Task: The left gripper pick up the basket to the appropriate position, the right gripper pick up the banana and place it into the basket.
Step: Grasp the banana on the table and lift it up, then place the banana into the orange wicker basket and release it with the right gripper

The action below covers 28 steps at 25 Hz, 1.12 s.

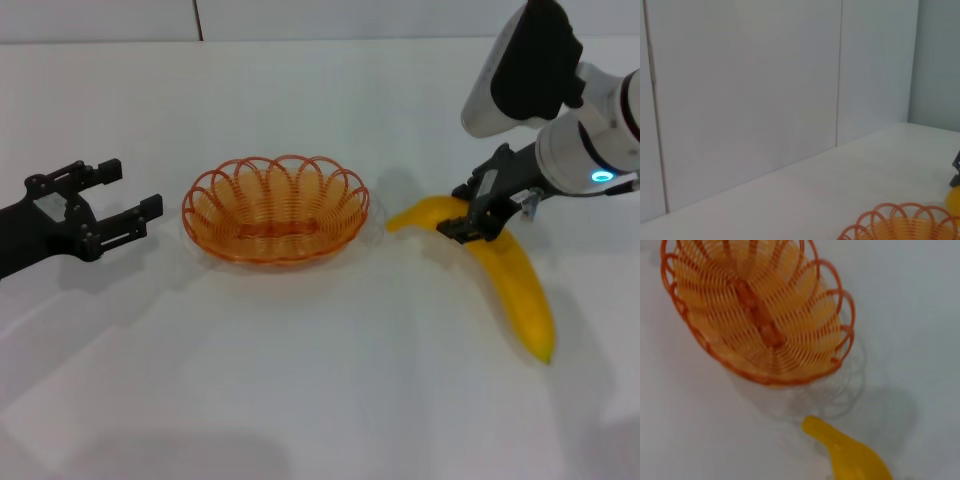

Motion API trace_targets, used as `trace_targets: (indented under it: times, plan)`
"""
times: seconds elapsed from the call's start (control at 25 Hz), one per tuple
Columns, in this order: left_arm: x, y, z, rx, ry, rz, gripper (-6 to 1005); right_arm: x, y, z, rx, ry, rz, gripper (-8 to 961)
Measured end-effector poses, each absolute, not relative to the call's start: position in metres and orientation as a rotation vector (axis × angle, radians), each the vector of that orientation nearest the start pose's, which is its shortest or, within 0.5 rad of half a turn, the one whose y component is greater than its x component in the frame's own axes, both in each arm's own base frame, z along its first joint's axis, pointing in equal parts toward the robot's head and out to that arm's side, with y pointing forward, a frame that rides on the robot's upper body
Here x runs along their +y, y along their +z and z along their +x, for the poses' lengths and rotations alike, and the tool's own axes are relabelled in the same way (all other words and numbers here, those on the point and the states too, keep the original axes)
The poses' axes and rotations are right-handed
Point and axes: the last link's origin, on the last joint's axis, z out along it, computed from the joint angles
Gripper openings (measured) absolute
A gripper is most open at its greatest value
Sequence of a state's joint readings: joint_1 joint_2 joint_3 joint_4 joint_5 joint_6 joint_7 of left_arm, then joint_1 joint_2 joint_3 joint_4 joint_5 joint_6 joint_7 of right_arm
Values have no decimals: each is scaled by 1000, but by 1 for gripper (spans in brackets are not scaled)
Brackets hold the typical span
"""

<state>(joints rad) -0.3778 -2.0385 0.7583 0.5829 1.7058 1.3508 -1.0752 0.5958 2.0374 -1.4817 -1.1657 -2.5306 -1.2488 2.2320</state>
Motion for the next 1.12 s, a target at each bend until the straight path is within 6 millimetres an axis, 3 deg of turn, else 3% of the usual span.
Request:
trace_targets:
  times: [0.56,1.12]
  plan:
    - [318,26,-320,-504,-663,-2356,752,382,-8,160,278,-337,-2657,479]
    - [321,25,-317,-494,-667,-2363,752,384,-37,92,-40,-328,-2740,479]
